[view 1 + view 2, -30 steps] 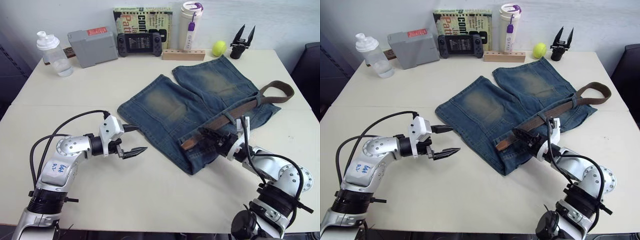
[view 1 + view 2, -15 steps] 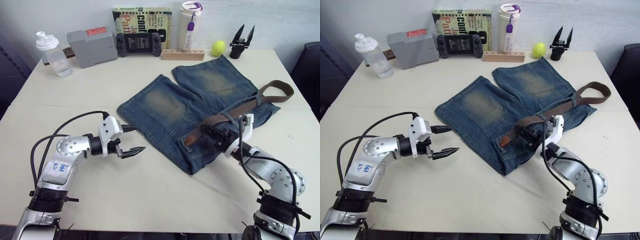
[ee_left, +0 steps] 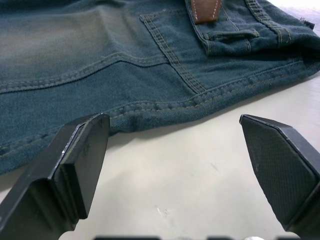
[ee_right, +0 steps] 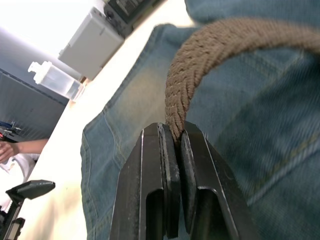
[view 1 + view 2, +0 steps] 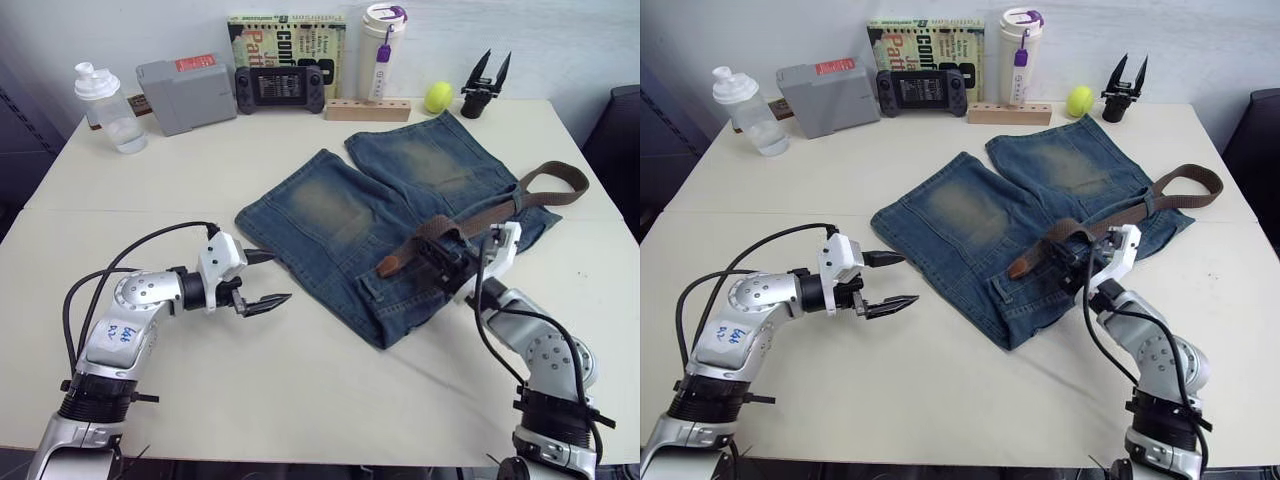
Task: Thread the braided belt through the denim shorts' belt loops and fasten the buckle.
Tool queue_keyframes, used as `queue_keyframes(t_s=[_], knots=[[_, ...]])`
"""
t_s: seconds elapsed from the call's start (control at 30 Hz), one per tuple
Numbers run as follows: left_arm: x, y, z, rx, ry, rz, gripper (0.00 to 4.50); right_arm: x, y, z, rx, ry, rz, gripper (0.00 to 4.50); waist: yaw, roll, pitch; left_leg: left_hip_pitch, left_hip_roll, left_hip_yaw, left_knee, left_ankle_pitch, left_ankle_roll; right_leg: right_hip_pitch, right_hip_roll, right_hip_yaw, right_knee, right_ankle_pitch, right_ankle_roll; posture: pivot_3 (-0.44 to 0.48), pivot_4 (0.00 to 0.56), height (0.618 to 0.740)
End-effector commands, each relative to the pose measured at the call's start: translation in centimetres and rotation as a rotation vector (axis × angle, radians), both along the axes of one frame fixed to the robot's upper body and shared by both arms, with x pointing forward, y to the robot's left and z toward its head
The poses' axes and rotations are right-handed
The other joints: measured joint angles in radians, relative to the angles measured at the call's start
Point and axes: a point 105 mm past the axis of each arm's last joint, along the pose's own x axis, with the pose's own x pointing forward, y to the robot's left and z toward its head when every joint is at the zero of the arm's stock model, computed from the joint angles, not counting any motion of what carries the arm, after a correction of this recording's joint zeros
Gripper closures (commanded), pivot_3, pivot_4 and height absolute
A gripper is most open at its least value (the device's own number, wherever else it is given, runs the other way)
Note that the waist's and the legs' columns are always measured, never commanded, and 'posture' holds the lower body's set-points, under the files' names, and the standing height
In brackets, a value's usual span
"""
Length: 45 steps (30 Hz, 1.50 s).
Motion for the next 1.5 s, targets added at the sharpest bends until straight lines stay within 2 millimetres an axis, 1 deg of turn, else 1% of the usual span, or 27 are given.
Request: queue_keyframes(t_s=[0.03, 0.13, 0.23, 0.43, 0.47, 0.53, 0.57, 0.7, 0.73, 0.8, 0.83, 0.87, 0.9, 0.97, 1.03, 1.13, 1.2, 1.27, 1.3, 1.37, 1.43, 1.5], knots=[[-0.1, -0.5, 0.7, -0.001, -0.032, -0.026, 0.0, -0.7, 1.2, -0.2, -0.022, -0.015, 0.054, 4.42, -0.001, 0.0, 0.0, 0.0, 0.0, 0.0, 0.0, 0.0, 0.0, 0.0, 0.0, 0.0, 0.0, 0.0, 0.0, 0.0, 0.15, 0.697], [0.0, -0.4, 0.7, 0.0, -0.032, -0.025, 0.0, -1.8, 2.7, -1.3, -0.016, 0.013, 0.122, 4.42, -0.001, 0.0, 0.0, 0.0, 0.0, 0.0, 0.0, 0.0, 0.0, 0.0, 0.0, 0.0, 0.0, 0.0, 0.0, 0.0, 0.15, 0.697], [-0.1, -0.4, 0.7, 0.002, -0.033, -0.024, 0.0, -2.4, 3.1, -2.2, -0.02, 0.037, 0.145, 4.42, -0.001, 0.0, 0.0, 0.0, 0.0, 0.0, 0.0, 0.0, 0.0, 0.0, 0.0, 0.0, 0.0, 0.0, 0.0, 0.0, 0.15, 0.697], [0.0, -0.4, 0.8, 0.003, -0.032, -0.025, 0.0, -2.7, 3.2, -3.2, -0.025, 0.067, 0.165, 4.42, -0.001, 0.0, 0.0, 0.001, 0.0, 0.0, 0.0, 0.0, 0.0, 0.0, 0.0, 0.0, 0.0, 0.0, 0.0, 0.0, 0.15, 0.697], [0.0, -0.4, 0.8, 0.002, -0.033, -0.026, 0.0, -2.8, 3.4, -3.4, -0.027, 0.07, 0.17, 4.42, -0.001, 0.0, 0.0, 0.001, 0.0, 0.0, 0.0, 0.0, 0.0, 0.0, 0.0, 0.0, 0.0, 0.0, 0.0, 0.0, 0.15, 0.697], [0.0, -0.7, 0.9, -0.001, -0.033, -0.032, 0.0, -2.6, 4.2, -3.8, 0.027, 0.085, 0.171, 4.42, -0.002, -0.001, 0.0, 0.001, 0.0, 0.0, 0.0, 0.0, 0.0, 0.0, 0.0, 0.0, 0.0, 0.0, 0.0, 0.0, 0.15, 0.697], [0.0, -0.8, 0.8, -0.003, -0.033, -0.035, 0.0, -2.5, 4.7, -4.2, 0.018, 0.095, 0.171, 4.42, -0.002, -0.001, -0.001, 0.001, 0.001, 0.0, 0.0, 0.0, 0.0, 0.0, 0.0, 0.0, 0.0, 0.0, 0.0, 0.0, 0.15, 0.697], [-0.2, -1.4, 0.6, -0.008, -0.026, -0.051, 0.0, -2.1, 6.8, -5.4, -0.048, 0.118, 0.197, 4.42, -0.017, -0.008, -0.005, 0.003, 0.002, 0.0, 0.0, 0.0, -0.001, 0.001, 0.001, -0.001, 0.001, 0.0, 0.0, 0.0, 0.15, 0.697], [-0.2, -1.6, 0.6, -0.008, -0.026, -0.058, 0.0, -2.3, 7.6, -5.7, -0.113, 0.115, 0.23, 4.42, -0.024, -0.01, -0.006, 0.003, 0.002, 0.0, 0.0, 0.0, -0.001, 0.001, 0.001, -0.001, 0.001, 0.0, 0.0, 0.0, 0.15, 0.697], [-0.3, -2.0, 0.5, -0.007, -0.028, -0.07, 0.0, -2.7, 8.6, -6.4, -0.217, 0.117, 0.279, 4.42, -0.031, -0.011, -0.007, 0.003, 0.002, 0.0, -0.001, 0.0, -0.002, 0.001, 0.002, -0.001, 0.001, 0.0, 0.0, 0.0, 0.15, 0.697], [-0.3, -2.1, 0.5, -0.008, -0.029, -0.073, 0.0, -2.8, 8.7, -6.9, -0.292, 0.117, 0.295, 4.42, -0.034, -0.013, -0.008, 0.004, 0.003, 0.0, -0.001, 0.0, -0.002, 0.001, 0.002, -0.001, 0.001, 0.0, 0.0, 0.0, 0.15, 0.697], [-0.3, -2.3, 0.6, -0.01, -0.031, -0.076, 0.0, -3.0, 8.8, -7.1, -0.322, 0.117, 0.31, 4.42, -0.035, -0.014, -0.008, 0.004, 0.003, 0.0, -0.001, 0.0, -0.003, 0.001, 0.002, 0.0, 0.001, 0.0, -0.001, 0.0, 0.15, 0.697], [-0.3, -2.4, 0.6, -0.012, -0.032, -0.078, 0.0, -3.1, 8.9, -7.2, -0.339, 0.115, 0.319, 4.42, -0.035, -0.014, -0.009, 0.004, 0.005, 0.0, -0.001, 0.0, -0.004, 0.001, 0.001, -0.001, 0.001, 0.0, -0.001, 0.0, 0.15, 0.697], [-0.3, -2.7, 0.5, -0.014, -0.033, -0.086, 0.0, -3.4, 9.4, -6.4, -0.263, 0.115, 0.36, 4.42, -0.035, -0.015, -0.009, 0.005, 0.007, 0.0, -0.001, 0.0, -0.005, 0.001, 0.002, -0.001, 0.002, -0.001, -0.001, 0.0, 0.15, 0.697], [-0.4, -3.1, 0.2, -0.001, -0.038, -0.103, 0.0, -3.5, 9.6, -6.2, -0.249, 0.12, 0.371, 4.42, -0.035, -0.015, -0.009, 0.005, 0.007, 0.0, -0.001, 0.0, -0.005, 0.001, 0.002, -0.001, 0.002, -0.001, -0.002, 0.0, 0.15, 0.697], [-0.7, -4.0, -0.4, 0.031, -0.071, -0.144, 0.0, -2.5, 9.1, -6.0, -0.228, 0.139, 0.301, 4.42, -0.035, -0.015, -0.009, 0.005, 0.007, 0.0, -0.001, 0.0, -0.005, 0.001, 0.002, -0.002, 0.002, -0.001, -0.002, 0.0, 0.15, 0.697], [-0.4, -4.7, -0.7, 0.091, -0.151, -0.168, 0.0, -2.0, 8.7, -5.5, -0.192, 0.157, 0.267, 4.42, -0.034, -0.017, -0.01, 0.005, 0.007, 0.0, 0.0, 0.0, -0.006, 0.001, 0.002, -0.001, 0.002, -0.001, -0.002, 0.0, 0.15, 0.697], [-0.4, -6.0, -0.2, 0.086, -0.234, -0.211, 0.0, -1.8, 8.4, -4.8, -0.162, 0.171, 0.252, 4.42, -0.028, -0.017, -0.01, 0.004, 0.007, 0.0, 0.0, 0.0, -0.006, 0.001, 0.002, -0.001, 0.002, -0.001, -0.002, 0.0, 0.15, 0.697], [-0.7, -6.8, -0.2, 0.104, -0.285, -0.253, 0.0, -1.8, 8.1, -4.5, -0.161, 0.177, 0.248, 4.42, -0.027, -0.017, -0.01, 0.004, 0.007, 0.0, 0.0, 0.0, -0.006, 0.001, 0.002, -0.001, 0.002, -0.001, -0.002, 0.0, 0.15, 0.697], [-1.1, -7.6, -0.4, 0.142, -0.354, -0.31, 0.0, -1.7, 7.9, -4.3, -0.164, 0.187, 0.244, 4.42, -0.025, -0.017, -0.01, 0.003, 0.006, 0.0, 0.0, 0.0, -0.005, 0.001, 0.001, -0.001, 0.002, -0.001, -0.003, 0.0, 0.15, 0.697], [-1.5, -8.8, -1.3, 0.214, -0.449, -0.399, 0.0, -2.0, 8.0, -3.9, -0.17, 0.183, 0.273, 3.65, -0.025, -0.017, -0.01, 0.003, 0.006, 0.0, 0.0, 0.0, -0.005, 0.001, 0.001, -0.001, 0.002, -0.001, -0.003, 0.0, 0.15, 0.697], [-1.5, -9.4, -1.5, 0.229, -0.51, -0.434, 0.0, -2.3, 7.9, -3.3, -0.176, 0.176, 0.29, 2.87, -0.025, -0.016, -0.011, 0.003, 0.005, 0.0, 0.0, 0.0, -0.005, 0.001, 0.001, -0.002, 0.002, -0.001, -0.003, 0.0, 0.15, 0.697]])
